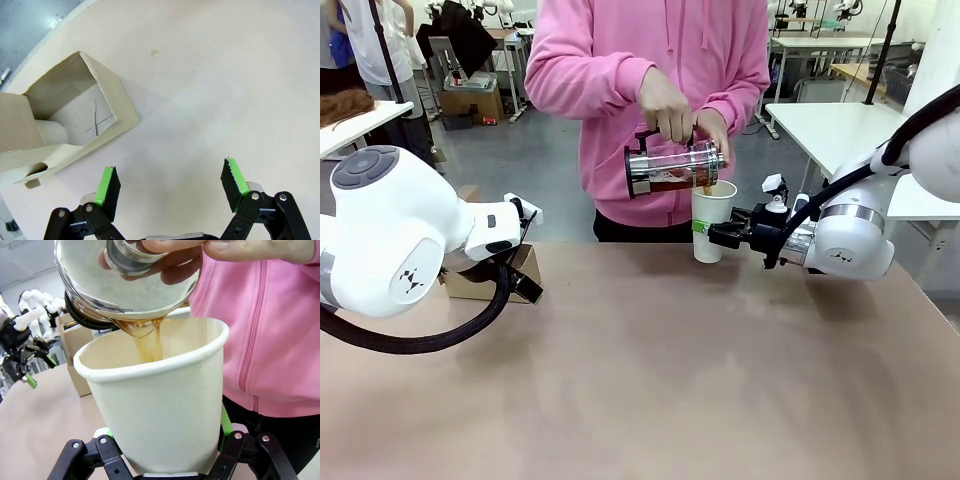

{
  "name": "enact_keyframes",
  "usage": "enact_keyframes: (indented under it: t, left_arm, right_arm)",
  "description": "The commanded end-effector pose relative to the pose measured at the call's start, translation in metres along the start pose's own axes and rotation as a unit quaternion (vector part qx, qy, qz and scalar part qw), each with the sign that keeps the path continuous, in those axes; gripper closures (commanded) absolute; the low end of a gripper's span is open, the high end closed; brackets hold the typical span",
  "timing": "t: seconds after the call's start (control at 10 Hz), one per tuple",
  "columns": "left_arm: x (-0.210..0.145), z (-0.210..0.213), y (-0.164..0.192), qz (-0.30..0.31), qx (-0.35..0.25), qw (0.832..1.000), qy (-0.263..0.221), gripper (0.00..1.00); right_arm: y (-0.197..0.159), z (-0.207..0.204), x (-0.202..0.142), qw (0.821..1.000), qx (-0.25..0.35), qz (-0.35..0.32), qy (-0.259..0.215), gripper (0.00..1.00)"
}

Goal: Pour a drink into a cup and package it in a carrier.
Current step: When a person places the Paper Cup Lid on the 600 ml Paper Cup , lift the 600 ml Paper Cup.

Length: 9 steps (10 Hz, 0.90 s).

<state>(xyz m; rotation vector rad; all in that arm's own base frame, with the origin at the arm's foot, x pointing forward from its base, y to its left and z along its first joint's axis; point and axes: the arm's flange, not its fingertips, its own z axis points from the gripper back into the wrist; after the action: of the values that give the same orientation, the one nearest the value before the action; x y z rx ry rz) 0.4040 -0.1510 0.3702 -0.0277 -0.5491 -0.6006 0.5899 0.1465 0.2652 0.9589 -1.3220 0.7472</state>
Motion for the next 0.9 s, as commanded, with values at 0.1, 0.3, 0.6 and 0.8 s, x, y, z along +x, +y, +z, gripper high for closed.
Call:
enact_keyframes:
  t: [0.1,0.3,0.6,0.8]
  left_arm:
    - [0.0000,0.0004,-0.0002,0.000,0.000,1.000,-0.001,0.00]
    - [0.0000,0.0004,-0.0002,0.000,0.000,1.000,-0.001,0.00]
    - [0.0000,0.0004,-0.0002,0.000,0.000,1.000,-0.001,0.00]
    - [0.0000,0.0004,-0.0002,0.000,0.000,1.000,-0.001,0.00]
  right_arm:
    - [0.0005,-0.0013,0.0009,1.000,0.000,0.001,-0.001,0.20]
    - [0.0005,-0.0013,0.0009,1.000,0.000,0.001,-0.001,0.20]
    - [0.0005,-0.0013,0.0009,1.000,0.000,0.001,-0.001,0.20]
    - [0.0005,-0.0013,0.0009,1.000,0.000,0.001,-0.001,0.20]
